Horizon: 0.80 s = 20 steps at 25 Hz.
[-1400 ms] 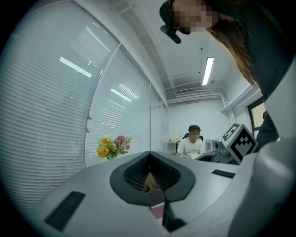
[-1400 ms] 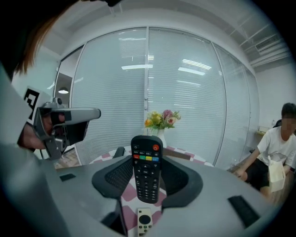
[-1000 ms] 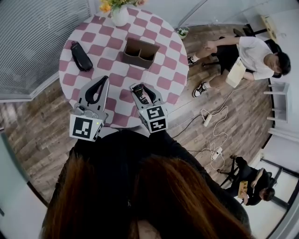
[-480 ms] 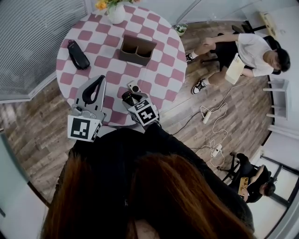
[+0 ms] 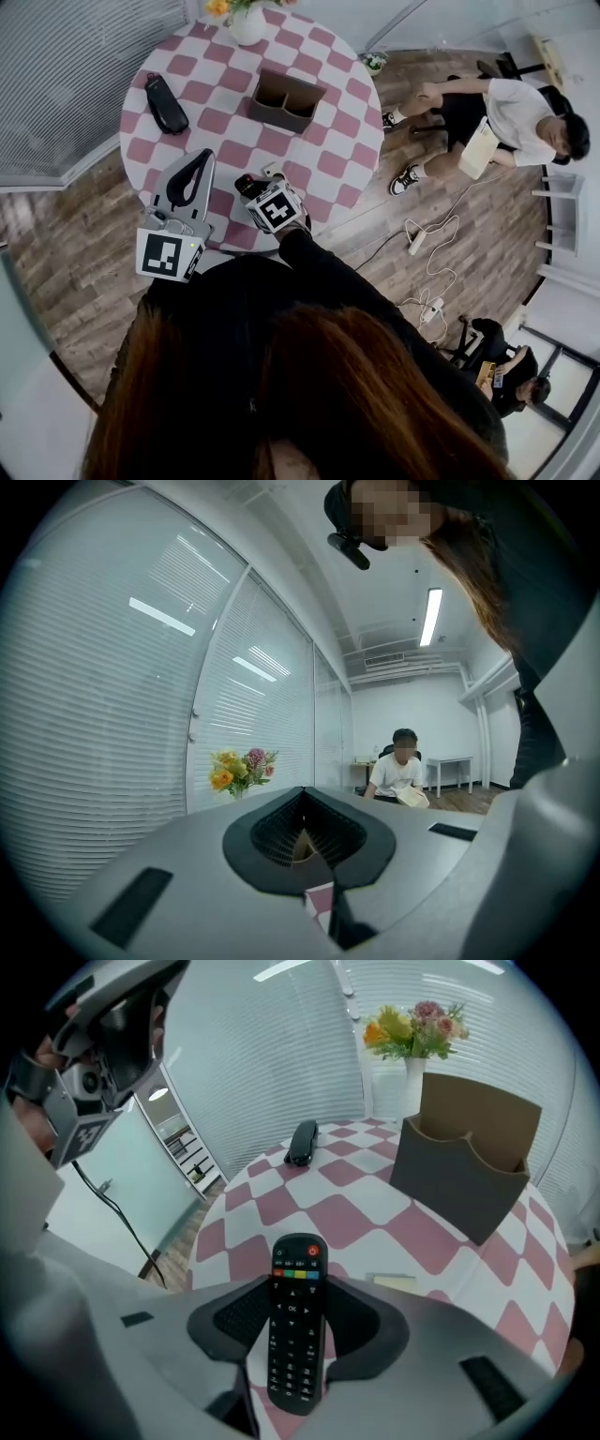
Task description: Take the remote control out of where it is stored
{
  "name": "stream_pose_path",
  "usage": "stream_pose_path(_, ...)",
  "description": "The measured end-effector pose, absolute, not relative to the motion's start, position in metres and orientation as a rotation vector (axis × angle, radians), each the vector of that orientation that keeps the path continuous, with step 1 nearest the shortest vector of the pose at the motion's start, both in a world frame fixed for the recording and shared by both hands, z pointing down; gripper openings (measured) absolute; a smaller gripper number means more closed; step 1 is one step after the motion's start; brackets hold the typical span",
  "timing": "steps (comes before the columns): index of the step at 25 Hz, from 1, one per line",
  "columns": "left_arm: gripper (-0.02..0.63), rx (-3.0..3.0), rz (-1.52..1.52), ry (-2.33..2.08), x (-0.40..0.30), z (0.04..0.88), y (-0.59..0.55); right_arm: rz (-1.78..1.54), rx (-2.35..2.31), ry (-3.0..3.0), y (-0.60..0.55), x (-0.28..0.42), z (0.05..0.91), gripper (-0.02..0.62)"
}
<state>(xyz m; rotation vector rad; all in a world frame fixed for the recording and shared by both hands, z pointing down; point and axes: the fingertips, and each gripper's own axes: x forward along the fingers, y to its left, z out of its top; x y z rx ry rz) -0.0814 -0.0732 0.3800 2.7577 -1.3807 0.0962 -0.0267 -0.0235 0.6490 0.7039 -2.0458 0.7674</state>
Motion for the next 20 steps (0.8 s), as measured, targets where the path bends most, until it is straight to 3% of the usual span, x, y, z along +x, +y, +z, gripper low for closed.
stream_pose_path(20, 0.009, 2.724, 0.105, -1.433, -0.093, 0.381, -0.071, 0.771, 0.674, -1.992, -0.034, -0.031, 0.683, 0.191)
